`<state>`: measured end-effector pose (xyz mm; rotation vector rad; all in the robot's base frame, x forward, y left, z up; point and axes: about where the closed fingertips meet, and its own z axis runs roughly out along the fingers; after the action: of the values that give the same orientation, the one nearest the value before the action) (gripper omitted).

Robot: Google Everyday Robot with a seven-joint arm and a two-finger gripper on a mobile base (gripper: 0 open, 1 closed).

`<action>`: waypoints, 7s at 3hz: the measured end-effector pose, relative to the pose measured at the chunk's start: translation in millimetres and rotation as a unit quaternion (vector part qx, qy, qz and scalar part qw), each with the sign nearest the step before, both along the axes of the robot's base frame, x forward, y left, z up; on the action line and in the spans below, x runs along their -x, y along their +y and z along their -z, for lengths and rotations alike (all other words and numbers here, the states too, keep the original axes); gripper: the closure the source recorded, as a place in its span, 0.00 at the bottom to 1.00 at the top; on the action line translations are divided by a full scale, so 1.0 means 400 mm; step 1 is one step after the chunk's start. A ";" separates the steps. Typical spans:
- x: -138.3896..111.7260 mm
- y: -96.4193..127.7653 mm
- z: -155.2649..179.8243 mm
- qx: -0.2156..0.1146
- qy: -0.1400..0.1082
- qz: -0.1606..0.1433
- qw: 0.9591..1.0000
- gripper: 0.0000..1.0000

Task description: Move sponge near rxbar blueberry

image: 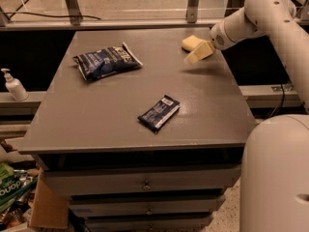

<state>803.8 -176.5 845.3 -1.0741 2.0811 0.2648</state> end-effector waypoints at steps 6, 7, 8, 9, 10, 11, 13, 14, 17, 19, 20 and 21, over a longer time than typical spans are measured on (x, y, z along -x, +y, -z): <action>0.121 -0.016 -0.109 -0.048 0.012 -0.005 0.999 1.00; 0.255 0.032 -0.135 -0.037 0.005 -0.062 0.997 1.00; 0.281 0.056 -0.104 -0.034 0.017 -0.075 0.996 1.00; 0.280 0.064 -0.107 -0.034 0.015 -0.079 0.996 1.00; 0.303 0.091 -0.106 -0.022 0.011 -0.108 0.994 1.00; 0.351 0.095 -0.086 0.003 0.005 -0.127 0.992 1.00; 0.446 0.077 -0.003 0.055 0.009 -0.146 0.988 1.00; 0.493 0.095 0.026 0.068 0.015 -0.166 0.984 1.00; 0.539 0.124 0.058 0.086 0.028 -0.190 0.978 0.59; 0.541 0.132 0.041 0.100 0.035 -0.193 0.976 0.12; 0.547 0.136 0.023 0.106 0.035 -0.195 0.974 0.00; 0.553 0.138 0.005 0.111 0.035 -0.198 0.973 0.00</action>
Offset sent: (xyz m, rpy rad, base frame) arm 0.0212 -0.0290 -0.0049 0.0302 0.0754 -0.1315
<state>582.7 -121.2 843.5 -1.6387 1.9775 0.2706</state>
